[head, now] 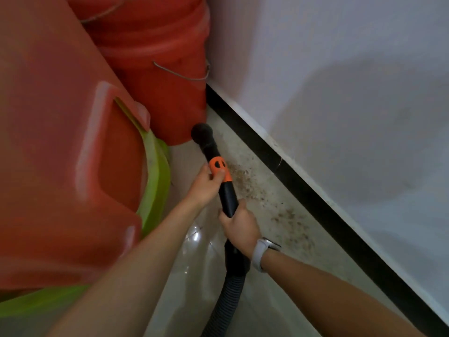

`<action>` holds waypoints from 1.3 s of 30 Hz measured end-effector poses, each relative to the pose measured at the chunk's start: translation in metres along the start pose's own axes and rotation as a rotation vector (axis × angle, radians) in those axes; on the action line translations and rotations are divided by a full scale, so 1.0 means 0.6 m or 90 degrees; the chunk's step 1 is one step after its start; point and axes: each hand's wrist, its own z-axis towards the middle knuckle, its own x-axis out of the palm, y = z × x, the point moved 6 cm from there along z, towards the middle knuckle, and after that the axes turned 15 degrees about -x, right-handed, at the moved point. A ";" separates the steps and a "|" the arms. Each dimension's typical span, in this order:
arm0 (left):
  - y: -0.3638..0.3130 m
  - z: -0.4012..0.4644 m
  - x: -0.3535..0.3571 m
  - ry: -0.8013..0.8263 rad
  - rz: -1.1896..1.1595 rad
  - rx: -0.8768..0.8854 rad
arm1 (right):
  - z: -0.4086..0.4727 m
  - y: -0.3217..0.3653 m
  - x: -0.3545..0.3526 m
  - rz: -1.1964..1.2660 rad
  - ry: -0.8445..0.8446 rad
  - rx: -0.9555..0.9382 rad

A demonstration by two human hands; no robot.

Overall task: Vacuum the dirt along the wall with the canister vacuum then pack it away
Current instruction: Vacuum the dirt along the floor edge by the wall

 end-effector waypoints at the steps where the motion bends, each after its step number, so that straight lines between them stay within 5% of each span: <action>1: 0.000 0.013 0.003 -0.003 -0.015 0.002 | 0.003 -0.001 0.009 -0.014 0.009 -0.014; 8: 0.022 0.071 0.023 -0.013 -0.029 -0.017 | 0.014 -0.025 0.029 0.026 0.039 -0.043; 15: 0.000 0.093 0.049 0.018 0.050 0.046 | 0.023 -0.028 0.078 0.538 0.082 0.072; 22: -0.013 0.121 0.020 -0.034 -0.001 0.042 | 0.086 -0.046 0.061 0.337 -0.030 0.045; 29: 0.116 0.072 0.008 -0.165 -0.068 -0.025 | 0.137 -0.037 0.041 0.314 -0.047 0.033; 34: 0.187 0.002 0.025 -0.079 0.026 -0.047 | 0.151 -0.006 0.058 0.429 -0.034 0.032; 39: 0.182 -0.017 -0.026 -0.123 0.142 0.029 | 0.172 0.017 0.060 0.580 -0.024 0.086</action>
